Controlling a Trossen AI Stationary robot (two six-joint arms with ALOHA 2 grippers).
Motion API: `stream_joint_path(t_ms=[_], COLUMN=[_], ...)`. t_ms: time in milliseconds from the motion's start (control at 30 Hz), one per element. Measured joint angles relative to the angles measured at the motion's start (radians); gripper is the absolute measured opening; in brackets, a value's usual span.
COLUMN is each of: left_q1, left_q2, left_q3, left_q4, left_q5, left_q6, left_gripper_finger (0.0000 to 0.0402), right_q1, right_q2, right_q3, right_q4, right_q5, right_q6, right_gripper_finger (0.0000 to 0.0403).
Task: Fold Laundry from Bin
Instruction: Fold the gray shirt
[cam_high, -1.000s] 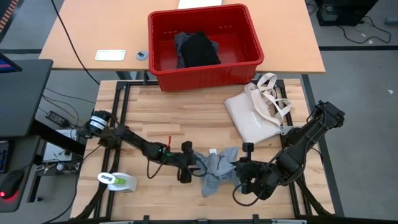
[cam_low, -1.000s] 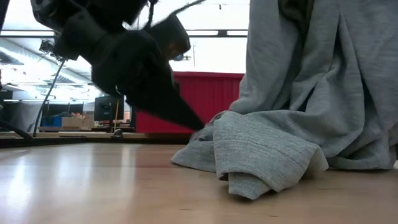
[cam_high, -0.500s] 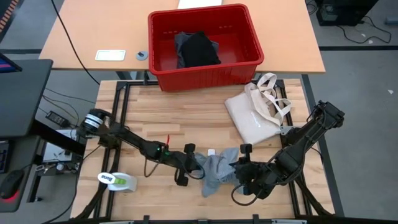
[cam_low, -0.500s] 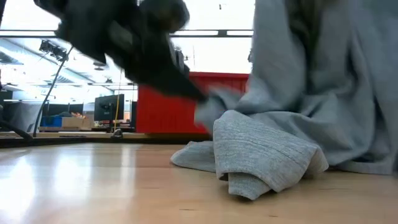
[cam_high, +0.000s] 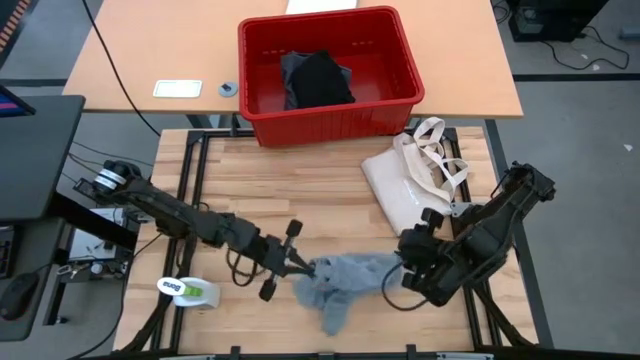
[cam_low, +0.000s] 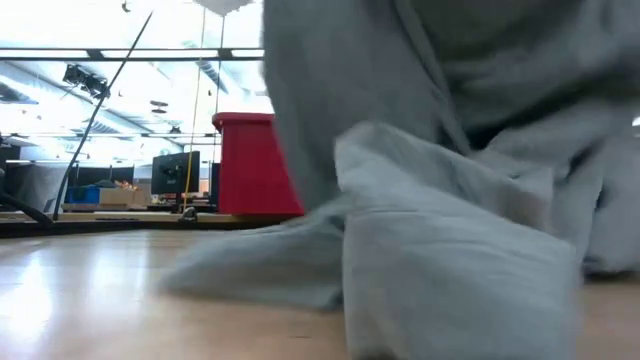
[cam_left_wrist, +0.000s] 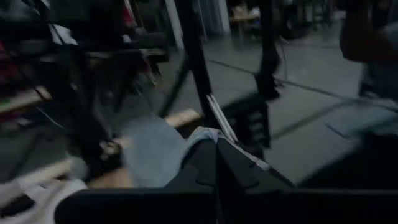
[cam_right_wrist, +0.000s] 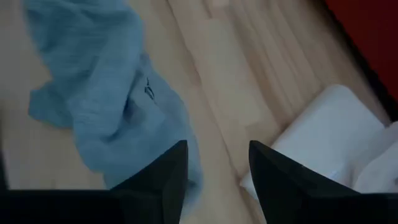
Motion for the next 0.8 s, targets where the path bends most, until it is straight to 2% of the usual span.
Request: stream_joint_path(t_ms=[67, 167, 300, 433, 567, 700, 800], left_q1=[0.013, 0.037, 0.098, 0.166, 0.217, 0.22, 0.213], left_q2=[-0.002, -0.002, 0.0, 0.002, 0.002, 0.002, 0.002], left_q3=[0.0, 0.0, 0.0, 0.0, 0.0, 0.013, 0.036], left_q4=[0.074, 0.161, 0.205, 0.236, 0.25, 0.251, 0.239], left_q5=[0.0, 0.0, -0.082, -0.14, -0.161, -0.227, -0.284], left_q6=[0.018, 0.019, -0.001, -0.116, -0.19, -0.16, -0.137], left_gripper_finger=[0.0003, 0.0003, 0.0003, 0.0003, 0.0002, 0.0002, 0.0002], right_q1=[0.014, 0.025, 0.018, 0.018, -0.009, -0.073, -0.111], right_q2=[-0.002, -0.002, -0.001, 0.0, 0.0, 0.001, 0.001], right_q3=[0.031, 0.036, -0.023, -0.126, -0.246, -0.355, -0.399], right_q4=[-0.021, 0.083, 0.454, 0.788, 0.997, 1.13, 1.225], right_q5=[0.062, 0.136, 0.164, 0.168, 0.221, 0.245, 0.245], right_q6=[-0.021, -0.196, -0.522, -0.789, -0.863, -0.916, -1.041], right_gripper_finger=[0.0174, 0.0174, 0.0173, 0.0172, 0.0174, 0.0184, 0.0199])
